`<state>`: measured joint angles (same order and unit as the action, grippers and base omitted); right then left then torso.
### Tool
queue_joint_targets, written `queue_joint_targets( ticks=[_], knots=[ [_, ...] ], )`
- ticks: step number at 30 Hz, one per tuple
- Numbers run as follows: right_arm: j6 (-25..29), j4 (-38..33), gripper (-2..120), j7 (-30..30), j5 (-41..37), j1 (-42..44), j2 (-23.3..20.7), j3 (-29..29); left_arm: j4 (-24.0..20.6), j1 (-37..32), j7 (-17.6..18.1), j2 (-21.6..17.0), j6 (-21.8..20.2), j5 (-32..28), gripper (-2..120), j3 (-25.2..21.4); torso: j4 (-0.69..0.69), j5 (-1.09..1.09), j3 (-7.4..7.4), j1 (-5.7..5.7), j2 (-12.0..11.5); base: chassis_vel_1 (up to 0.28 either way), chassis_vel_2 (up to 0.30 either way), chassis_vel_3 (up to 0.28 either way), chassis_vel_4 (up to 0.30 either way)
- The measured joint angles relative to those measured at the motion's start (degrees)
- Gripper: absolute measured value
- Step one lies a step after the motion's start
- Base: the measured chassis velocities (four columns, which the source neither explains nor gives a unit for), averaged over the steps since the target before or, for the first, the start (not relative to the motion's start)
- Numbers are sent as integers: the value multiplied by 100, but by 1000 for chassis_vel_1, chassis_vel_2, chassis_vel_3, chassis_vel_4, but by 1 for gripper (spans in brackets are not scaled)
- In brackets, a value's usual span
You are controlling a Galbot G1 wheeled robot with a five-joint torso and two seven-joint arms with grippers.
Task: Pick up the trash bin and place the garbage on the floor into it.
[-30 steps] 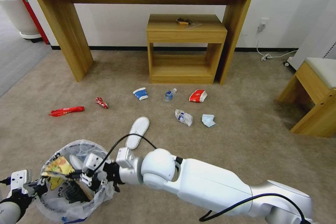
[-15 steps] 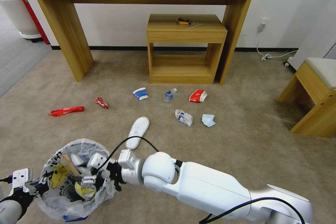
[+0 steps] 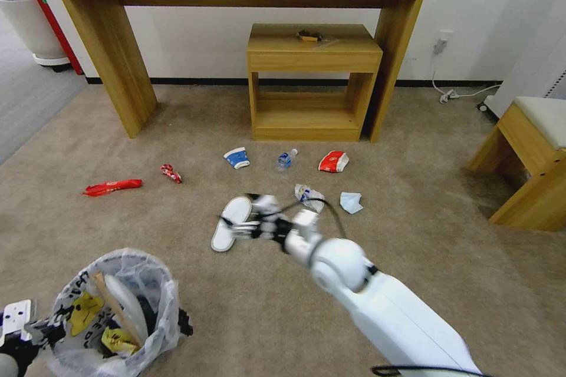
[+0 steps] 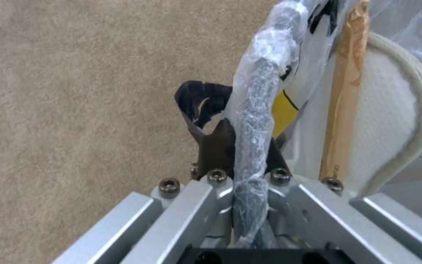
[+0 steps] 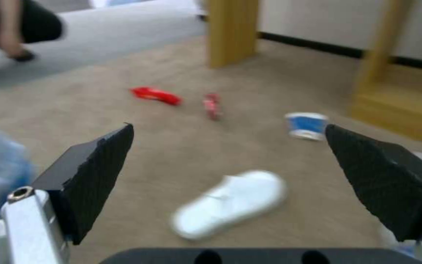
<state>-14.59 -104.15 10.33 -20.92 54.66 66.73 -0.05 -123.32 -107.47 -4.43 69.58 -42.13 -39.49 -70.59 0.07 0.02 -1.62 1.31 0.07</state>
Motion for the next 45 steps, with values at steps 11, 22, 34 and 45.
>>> queue_joint_targets(
  ticks=[11, 22, 34, 45],
  knots=[
    [336, 250, 100, -152, 119, 118, 264, 351, -94, 6, -5, 112, 0, 122, 0, 89, -3, 0, 0, 0, 0, -5, 27, 6, -20],
    [325, 404, 100, -259, 40, 33, 312, 324, -157, -5, 1, 129, -1, 123, 0, 68, -2, -2, -1, 0, 0, 8, 208, -20, -224],
    [266, 579, 100, -338, -11, 19, 344, 319, -123, 39, 13, 87, -1, 124, 0, 83, -3, -1, -1, 1, 0, 85, 299, -87, -298],
    [-715, 1559, 100, -1441, -1244, -77, 539, 330, 196, -51, -55, 95, -1, 41, 0, -182, -3, -1, 0, 0, 0, 20, 94, -25, -74]
  ],
)
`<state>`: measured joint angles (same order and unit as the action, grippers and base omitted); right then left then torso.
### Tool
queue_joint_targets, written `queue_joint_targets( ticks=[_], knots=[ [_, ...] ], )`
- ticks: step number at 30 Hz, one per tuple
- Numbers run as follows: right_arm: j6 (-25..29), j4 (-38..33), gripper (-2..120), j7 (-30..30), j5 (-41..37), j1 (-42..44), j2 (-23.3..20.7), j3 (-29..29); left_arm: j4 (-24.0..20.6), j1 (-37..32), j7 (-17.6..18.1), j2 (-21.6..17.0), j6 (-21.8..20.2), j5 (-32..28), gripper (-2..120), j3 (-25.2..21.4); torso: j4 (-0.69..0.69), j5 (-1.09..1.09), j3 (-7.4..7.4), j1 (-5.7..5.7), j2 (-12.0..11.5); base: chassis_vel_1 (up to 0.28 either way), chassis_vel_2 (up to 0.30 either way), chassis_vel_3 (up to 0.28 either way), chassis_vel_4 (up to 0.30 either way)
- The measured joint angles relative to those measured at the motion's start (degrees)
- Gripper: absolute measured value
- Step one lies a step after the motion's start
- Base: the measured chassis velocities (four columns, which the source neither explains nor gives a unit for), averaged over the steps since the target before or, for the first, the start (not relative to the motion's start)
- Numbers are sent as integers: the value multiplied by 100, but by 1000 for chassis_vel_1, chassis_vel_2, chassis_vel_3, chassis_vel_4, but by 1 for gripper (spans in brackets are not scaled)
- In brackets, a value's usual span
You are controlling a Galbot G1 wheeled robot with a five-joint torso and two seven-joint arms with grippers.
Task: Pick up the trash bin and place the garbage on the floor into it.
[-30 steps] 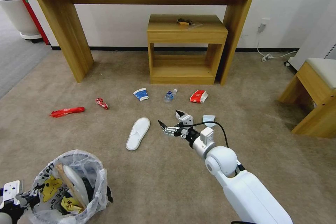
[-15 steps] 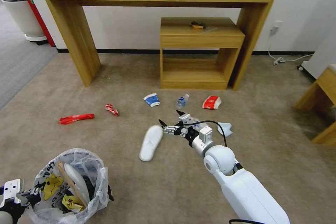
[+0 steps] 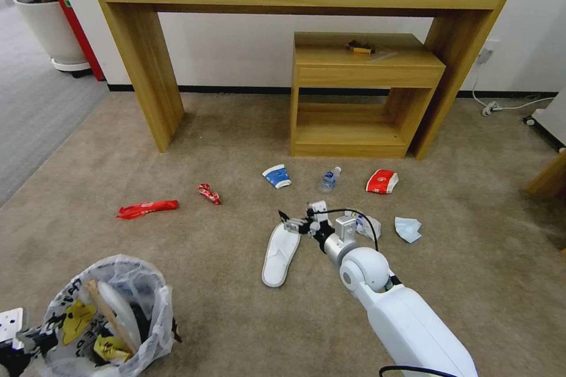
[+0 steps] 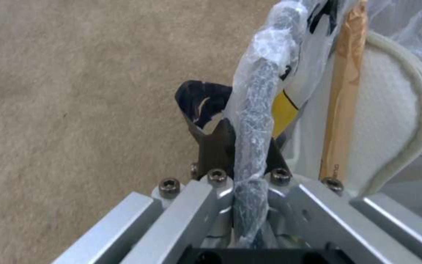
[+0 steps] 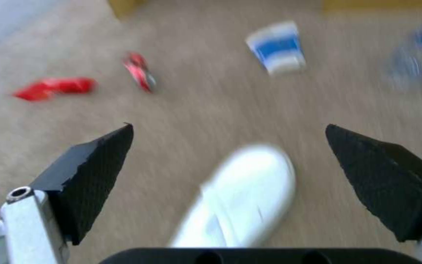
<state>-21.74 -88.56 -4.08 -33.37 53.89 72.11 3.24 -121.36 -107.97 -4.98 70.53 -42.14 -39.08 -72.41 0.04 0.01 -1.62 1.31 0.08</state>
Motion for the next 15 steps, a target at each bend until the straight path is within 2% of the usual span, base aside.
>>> queue_joint_targets(
  ticks=[8, 11, 12, 15],
  knots=[
    [-13, 899, 100, -124, 6, -190, 295, -54, 350, 50, -143, 24, 0, -45, 0, -227, 1, -1, -1, 0, 0, -4, -13, -3, 12],
    [81, 1580, 100, -153, 215, -445, 650, -185, 667, 101, -267, 28, 0, -69, 0, -324, 0, -2, -1, 0, 0, 0, 0, 0, 0],
    [81, 1580, 100, -153, 215, -445, 650, -185, 667, 101, -267, 28, 0, -69, 0, -324, 0, -2, -1, 0, 0, 0, 0, 0, 0],
    [223, 2222, 100, -85, 500, -751, 925, -250, 822, 87, -348, 80, 0, -69, 0, -346, 0, -2, -1, 0, 0, 0, 0, 0, 0]
  ],
)
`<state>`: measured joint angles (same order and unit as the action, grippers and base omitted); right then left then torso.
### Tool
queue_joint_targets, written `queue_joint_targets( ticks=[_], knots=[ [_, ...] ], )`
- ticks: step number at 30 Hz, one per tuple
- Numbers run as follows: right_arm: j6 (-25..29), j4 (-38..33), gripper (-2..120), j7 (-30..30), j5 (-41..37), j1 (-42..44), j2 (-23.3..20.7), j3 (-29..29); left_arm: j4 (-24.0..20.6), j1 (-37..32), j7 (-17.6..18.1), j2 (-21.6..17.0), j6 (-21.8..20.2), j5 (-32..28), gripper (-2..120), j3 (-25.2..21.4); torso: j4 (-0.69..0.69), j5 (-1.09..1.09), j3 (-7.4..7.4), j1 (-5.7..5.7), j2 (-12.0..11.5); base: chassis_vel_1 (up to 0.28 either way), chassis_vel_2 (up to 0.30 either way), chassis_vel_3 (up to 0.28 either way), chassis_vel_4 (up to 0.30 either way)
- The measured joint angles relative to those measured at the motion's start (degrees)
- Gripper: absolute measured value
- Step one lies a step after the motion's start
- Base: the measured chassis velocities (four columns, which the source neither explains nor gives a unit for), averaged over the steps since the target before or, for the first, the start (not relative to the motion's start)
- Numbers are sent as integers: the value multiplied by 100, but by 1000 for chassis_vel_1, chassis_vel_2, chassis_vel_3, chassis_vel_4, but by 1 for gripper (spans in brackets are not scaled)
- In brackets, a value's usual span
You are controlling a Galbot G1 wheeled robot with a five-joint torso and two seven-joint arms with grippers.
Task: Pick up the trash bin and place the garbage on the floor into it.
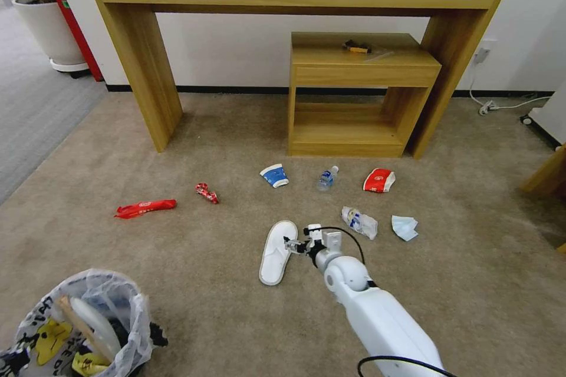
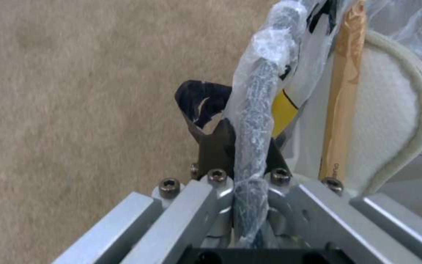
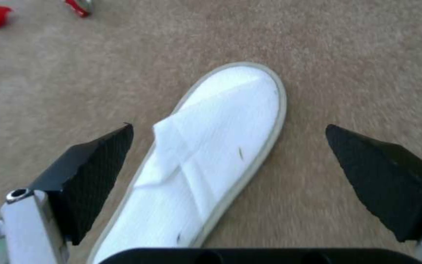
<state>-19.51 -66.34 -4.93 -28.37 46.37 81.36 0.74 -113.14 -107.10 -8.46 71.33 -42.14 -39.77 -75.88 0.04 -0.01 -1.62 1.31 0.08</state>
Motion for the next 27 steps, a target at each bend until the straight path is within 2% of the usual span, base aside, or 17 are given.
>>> queue_joint_targets(
  ticks=[1, 5, 6, 12, 14, 16, 20, 27],
  knots=[
    [0, 0, 100, 0, 0, 0, 0, 0, 0, 0, 0, 0, 0, 0, 0, 0, 0, 0, 0, 0, 0, 0, 0, 0, 0],
    [185, 934, 100, 173, 417, -518, 417, -26, 40, -42, -30, 86, 2, 7, 0, -13, 0, 0, 0, 0, 0, 0, 0, 0, 0],
    [185, 934, 100, 173, 417, -518, 417, -26, 40, -42, -30, 86, 2, 7, 0, -13, 0, 0, 0, 0, 0, 0, 0, 0, 0],
    [281, 2096, 100, 284, 795, -1068, 1074, 86, 17, -47, -34, 94, 2, 6, 0, -30, -3, 1, -1, 0, 0, 0, 0, 0, 0],
    [276, 2193, 100, 277, 836, -1107, 1095, 114, 10, -49, -34, 94, 1, 6, 0, -30, -3, 2, 0, 0, 0, 0, 0, 0, 0],
    [235, 2524, 100, 167, 1113, -1218, 1112, 253, -17, -49, -33, 92, 0, 6, 0, -29, 3, -1, -1, 0, 0, 0, 0, 0, 0],
    [224, 2744, 100, 168, 1306, -1305, 1108, 385, -39, -29, -32, 81, -1, 6, 0, -13, 2, 0, 0, 0, 0, 0, 0, 0, 0],
    [328, 2906, 100, 570, 1401, -1333, 1097, 458, -71, -25, -29, 63, -1, 16, 0, 6, 0, 1, 0, 0, 0, 0, 0, 0, 0]
  ],
)
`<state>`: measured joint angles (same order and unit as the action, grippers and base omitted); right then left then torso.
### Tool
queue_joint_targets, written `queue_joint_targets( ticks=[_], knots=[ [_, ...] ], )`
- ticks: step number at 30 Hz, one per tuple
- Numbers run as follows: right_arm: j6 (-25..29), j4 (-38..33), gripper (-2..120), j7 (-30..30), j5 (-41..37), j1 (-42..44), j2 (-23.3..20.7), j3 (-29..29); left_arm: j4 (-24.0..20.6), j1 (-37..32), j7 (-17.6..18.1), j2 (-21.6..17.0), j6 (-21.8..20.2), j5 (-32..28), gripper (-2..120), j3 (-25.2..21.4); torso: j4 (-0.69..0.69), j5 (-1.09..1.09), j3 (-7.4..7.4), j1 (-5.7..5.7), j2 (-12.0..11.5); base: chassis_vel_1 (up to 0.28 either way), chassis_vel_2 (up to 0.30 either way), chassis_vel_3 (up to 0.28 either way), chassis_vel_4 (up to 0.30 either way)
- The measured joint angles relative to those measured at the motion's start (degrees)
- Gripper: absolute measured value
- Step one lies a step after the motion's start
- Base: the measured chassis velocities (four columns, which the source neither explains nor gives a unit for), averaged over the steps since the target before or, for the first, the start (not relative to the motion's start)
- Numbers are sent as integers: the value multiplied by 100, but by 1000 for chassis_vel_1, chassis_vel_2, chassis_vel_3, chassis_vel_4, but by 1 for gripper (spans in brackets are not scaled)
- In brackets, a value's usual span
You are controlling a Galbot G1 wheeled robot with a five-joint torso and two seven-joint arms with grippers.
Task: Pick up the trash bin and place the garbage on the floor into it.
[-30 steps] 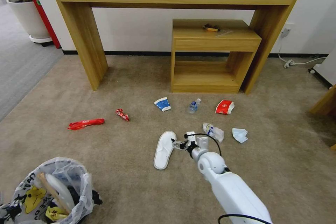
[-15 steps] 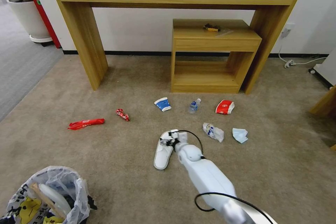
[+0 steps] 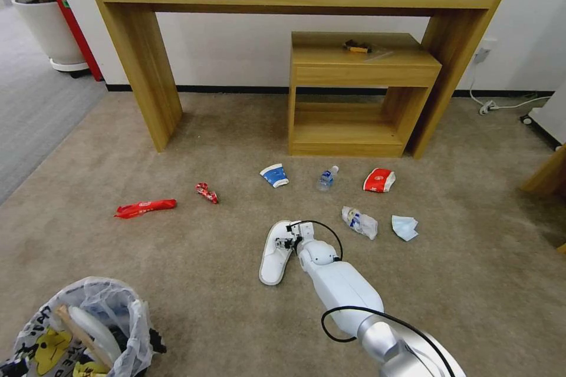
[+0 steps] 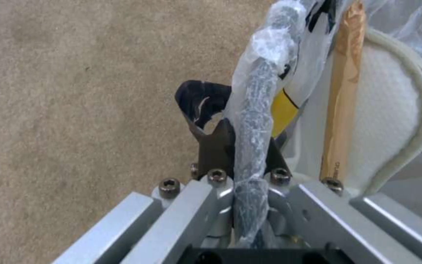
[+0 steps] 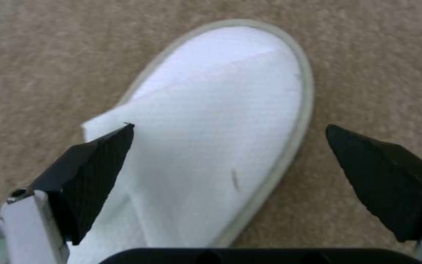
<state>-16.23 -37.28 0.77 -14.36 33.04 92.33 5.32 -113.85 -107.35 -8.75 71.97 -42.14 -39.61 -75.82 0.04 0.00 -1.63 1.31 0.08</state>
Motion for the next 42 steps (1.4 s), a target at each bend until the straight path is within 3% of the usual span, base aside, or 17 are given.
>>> queue_joint_targets(
  ticks=[1, 11, 14, 29, 33, 38, 40, 42],
  knots=[
    [73, 15, 100, 247, 51, 15, -6, -42, -21, 5, 0, 3, 0, 12, 0, 10, 0, 0, 0, 0, 0, 0, 0, 0, 0],
    [151, 198, 100, 516, 316, 28, -13, -65, -94, -22, 0, 28, 0, 14, 0, -19, 0, 1, 0, 0, 0, 0, 0, 0, 0],
    [194, 269, 95, 541, 377, 17, -13, -25, -120, -29, 0, 43, 0, 14, 0, -20, 0, 1, 0, 0, 0, 0, 0, 0, 0],
    [386, 304, 42, 659, 580, 27, -15, 8, -194, -15, -4, 36, 1, 33, 0, 14, -1, 1, 0, 0, 0, 0, 0, 0, 0],
    [395, 341, 22, 660, 607, 35, -14, 43, -240, -29, -9, 16, 1, 32, 0, 15, -1, 2, 0, 0, 0, 0, 0, 0, 0],
    [430, 380, 10, 652, 640, 33, -15, 75, -270, -38, -10, 7, 1, 31, 0, 14, -1, 2, 1, 0, 0, 0, 0, 0, 0],
    [464, 390, 0, 642, 673, 36, -16, 85, -302, -45, -10, 4, 1, 30, 0, 16, -1, 1, 1, 0, 0, 0, 0, 0, 0],
    [509, 392, 0, 639, 714, 46, -16, 92, -322, -45, -10, 3, 1, 30, 0, 28, 1, 1, 0, 0, 0, 0, 0, 0, 0]
  ],
)
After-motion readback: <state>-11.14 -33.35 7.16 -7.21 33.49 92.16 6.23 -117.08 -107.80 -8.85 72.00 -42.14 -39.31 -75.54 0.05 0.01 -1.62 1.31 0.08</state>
